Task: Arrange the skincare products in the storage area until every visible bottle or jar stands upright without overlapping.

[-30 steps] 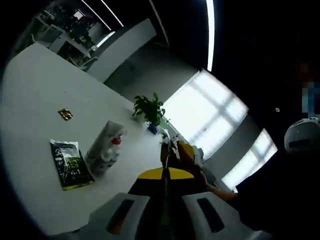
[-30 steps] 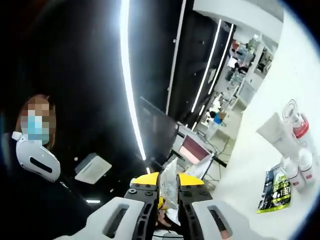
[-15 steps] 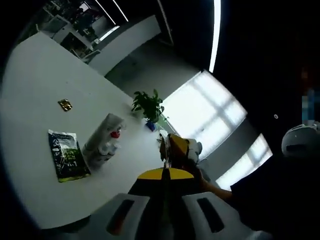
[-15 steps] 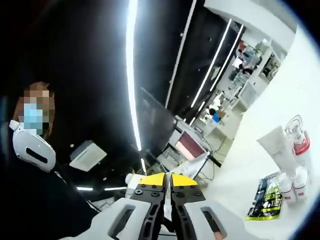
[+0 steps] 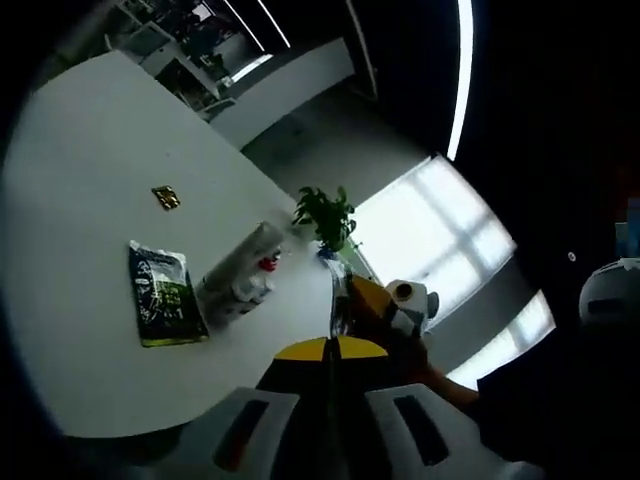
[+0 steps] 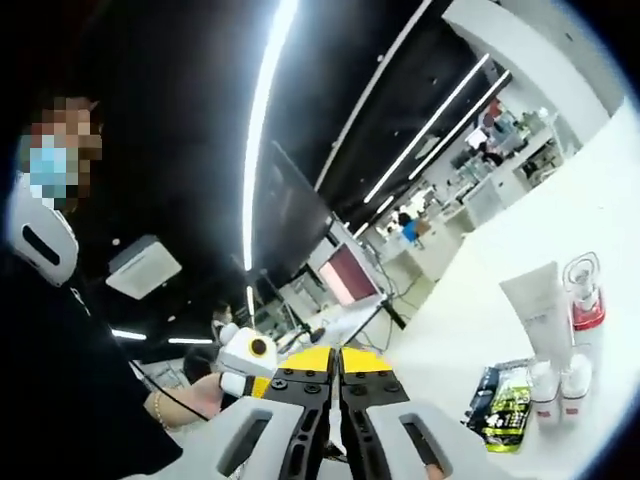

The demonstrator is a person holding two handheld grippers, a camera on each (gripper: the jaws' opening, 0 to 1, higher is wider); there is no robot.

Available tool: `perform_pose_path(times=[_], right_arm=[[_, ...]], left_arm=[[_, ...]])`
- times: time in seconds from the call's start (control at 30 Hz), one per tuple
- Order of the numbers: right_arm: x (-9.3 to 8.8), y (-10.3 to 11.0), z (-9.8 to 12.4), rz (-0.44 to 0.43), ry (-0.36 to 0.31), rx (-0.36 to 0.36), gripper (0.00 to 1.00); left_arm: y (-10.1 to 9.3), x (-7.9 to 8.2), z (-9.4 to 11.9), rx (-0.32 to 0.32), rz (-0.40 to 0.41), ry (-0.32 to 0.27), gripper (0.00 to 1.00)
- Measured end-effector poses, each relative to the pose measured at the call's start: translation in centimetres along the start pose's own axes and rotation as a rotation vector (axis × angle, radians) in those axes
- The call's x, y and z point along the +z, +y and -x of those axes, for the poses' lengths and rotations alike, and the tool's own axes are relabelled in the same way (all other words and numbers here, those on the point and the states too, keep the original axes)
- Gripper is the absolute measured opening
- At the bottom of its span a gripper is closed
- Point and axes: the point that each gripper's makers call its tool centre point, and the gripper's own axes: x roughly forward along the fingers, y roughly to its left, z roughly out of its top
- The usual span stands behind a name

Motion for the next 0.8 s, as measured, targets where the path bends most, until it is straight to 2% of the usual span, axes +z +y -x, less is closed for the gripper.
perform_pose_path(times=[0.17,0.27,0.47,0.7,0.8], right_arm=[[-1.4,-1.6,-1.5,0.049,0.091,-0.082,0.00],[-2.0,-2.3,-2.3,0.050,0.120,-0.103,0.00],[-3.1,-3.4,-3.4,0.052,0.179,-0.128,0.00],[-4.2,-4.3,-4.8,0.058,0.244,-0.135,0.00],[-5.1,-5.0,-5.2,0.100,0.299,-0.164,0.00]], left_arm=[[1.9,0.2,0.5,0.059,0.013,-0.010,0.01],[2.9,0.2,0.7,0.089,0.014,-0.005,0.01],[5.2,0.6,1.3,0.137,0.013,0.004,0.01],[7.3,0.7,1.7,0.170,0.012,0.041,0.01],[8.4,0.6,1.8,0.191,0.021,0.055,0.01]])
